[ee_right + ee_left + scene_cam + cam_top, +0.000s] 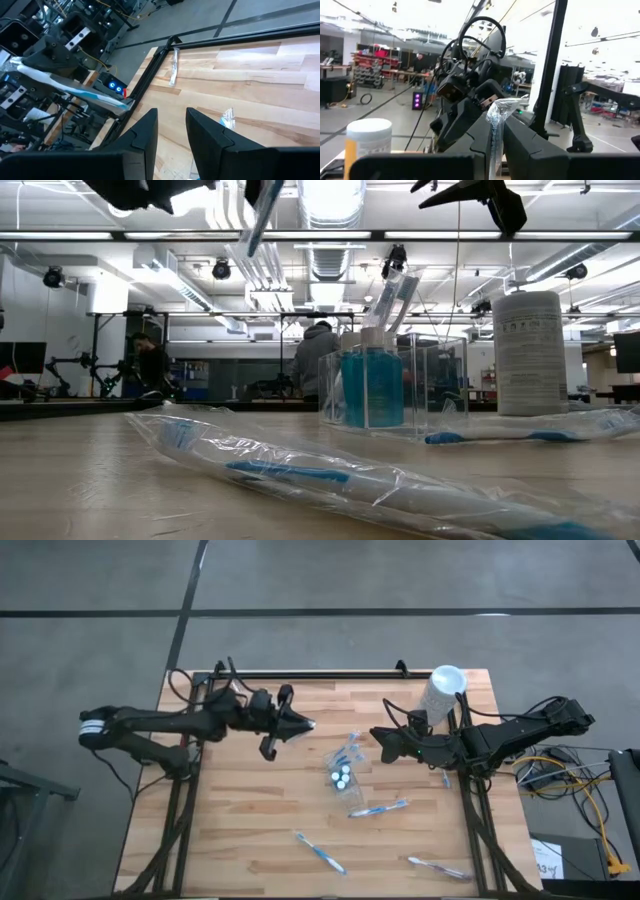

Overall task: Pick & Place toothbrushing station
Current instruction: Put the blue toothbrush into the left section of the transparent organizer

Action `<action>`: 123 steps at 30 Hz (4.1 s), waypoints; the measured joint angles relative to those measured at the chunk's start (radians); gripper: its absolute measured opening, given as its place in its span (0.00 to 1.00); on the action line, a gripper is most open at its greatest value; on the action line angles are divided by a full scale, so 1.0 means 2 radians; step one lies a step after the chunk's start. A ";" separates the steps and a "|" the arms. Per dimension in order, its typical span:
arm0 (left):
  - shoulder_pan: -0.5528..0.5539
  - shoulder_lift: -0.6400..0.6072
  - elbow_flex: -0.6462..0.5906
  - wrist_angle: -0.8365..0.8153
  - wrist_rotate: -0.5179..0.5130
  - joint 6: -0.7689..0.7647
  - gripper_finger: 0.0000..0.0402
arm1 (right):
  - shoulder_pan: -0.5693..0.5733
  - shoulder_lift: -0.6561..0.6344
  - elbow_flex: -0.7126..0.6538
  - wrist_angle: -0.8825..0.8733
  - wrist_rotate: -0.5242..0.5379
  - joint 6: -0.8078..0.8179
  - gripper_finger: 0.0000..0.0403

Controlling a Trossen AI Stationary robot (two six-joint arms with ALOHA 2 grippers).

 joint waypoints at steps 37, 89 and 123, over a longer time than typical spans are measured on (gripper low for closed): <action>-0.001 0.270 0.022 0.293 0.000 -0.052 0.10 | 0.000 0.000 0.000 0.000 0.000 0.000 0.24; -0.011 0.334 0.077 0.212 -0.003 -0.068 0.10 | 0.000 0.000 0.000 0.000 0.000 0.000 0.24; -0.011 0.325 0.076 0.144 0.000 -0.131 0.28 | 0.000 0.000 0.000 0.000 0.000 0.000 0.24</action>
